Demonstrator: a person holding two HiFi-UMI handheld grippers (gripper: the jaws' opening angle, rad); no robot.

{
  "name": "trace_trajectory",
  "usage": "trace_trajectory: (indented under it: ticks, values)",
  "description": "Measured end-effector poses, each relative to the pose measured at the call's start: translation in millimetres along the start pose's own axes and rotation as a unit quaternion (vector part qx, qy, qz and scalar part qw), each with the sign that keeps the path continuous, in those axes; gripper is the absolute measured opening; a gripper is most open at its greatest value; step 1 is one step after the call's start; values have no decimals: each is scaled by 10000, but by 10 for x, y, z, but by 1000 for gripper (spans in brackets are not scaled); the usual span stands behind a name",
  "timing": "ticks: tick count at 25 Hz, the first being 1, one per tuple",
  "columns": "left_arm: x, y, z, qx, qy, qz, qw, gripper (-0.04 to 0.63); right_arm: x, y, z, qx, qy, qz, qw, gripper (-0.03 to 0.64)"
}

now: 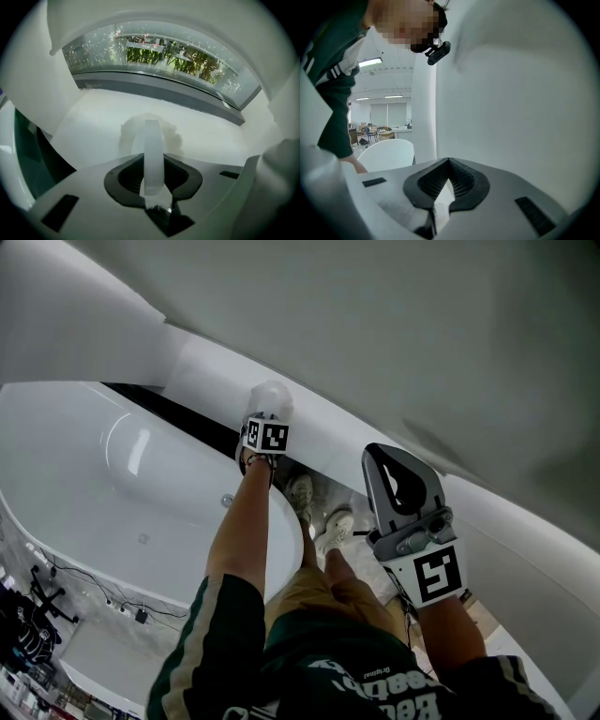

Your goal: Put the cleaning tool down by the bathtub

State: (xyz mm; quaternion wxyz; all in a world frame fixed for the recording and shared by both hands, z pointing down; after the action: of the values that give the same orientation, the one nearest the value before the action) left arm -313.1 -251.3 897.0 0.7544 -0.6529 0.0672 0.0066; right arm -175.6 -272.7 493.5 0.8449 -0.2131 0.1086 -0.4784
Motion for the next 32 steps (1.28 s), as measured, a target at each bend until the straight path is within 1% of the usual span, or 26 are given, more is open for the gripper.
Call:
trace_trajectory:
  ticks: [6, 8, 9, 10, 12, 13, 16, 24, 28, 32]
  values:
    - [14, -10, 17, 32, 19, 76, 10000, 97, -62, 39, -29, 69, 9, -23, 10000, 15]
    - [48, -13, 16, 142, 17, 218, 9997, 102, -77, 39, -39, 68, 51, -30, 10000, 15]
    - [82, -9, 4, 226, 37, 373, 9990, 177, -78, 36, -38, 57, 65, -27, 10000, 15]
    - [123, 4, -14, 315, 61, 545, 9980, 223, -75, 37, -42, 53, 67, -22, 10000, 15]
    - [186, 51, -72, 493, 64, 755, 9959, 298, -65, 49, -57, 62, 33, -16, 10000, 15]
    - [196, 74, -107, 575, 34, 758, 9955, 311, -59, 55, -62, 66, 8, -13, 10000, 15]
    - [170, 93, -157, 663, -58, 629, 9958, 314, -51, 60, -46, 73, -31, 14, 10000, 15]
    - [146, 202, -34, 598, -156, 473, 9970, 313, -71, 186, -63, 200, -29, 48, 9998, 15]
    - [152, 381, -24, 735, -177, 454, 9961, 313, -82, 261, -107, 310, -23, 59, 9995, 15]
    - [191, 688, -9, 895, -330, 321, 9949, 313, -77, 450, -191, 429, -113, 101, 9990, 15]
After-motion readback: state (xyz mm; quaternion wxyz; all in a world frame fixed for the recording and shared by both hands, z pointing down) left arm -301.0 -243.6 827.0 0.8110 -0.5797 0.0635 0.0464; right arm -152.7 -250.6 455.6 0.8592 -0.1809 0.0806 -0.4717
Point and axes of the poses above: the fingertips, and each gripper's own axes: y backward along the fingers, x to its right, z out of its underside, the point moved 3 cm from there along y, backward along the fingers, and after that the axes turned 9 degrees about -x, right-handed, at the moved point
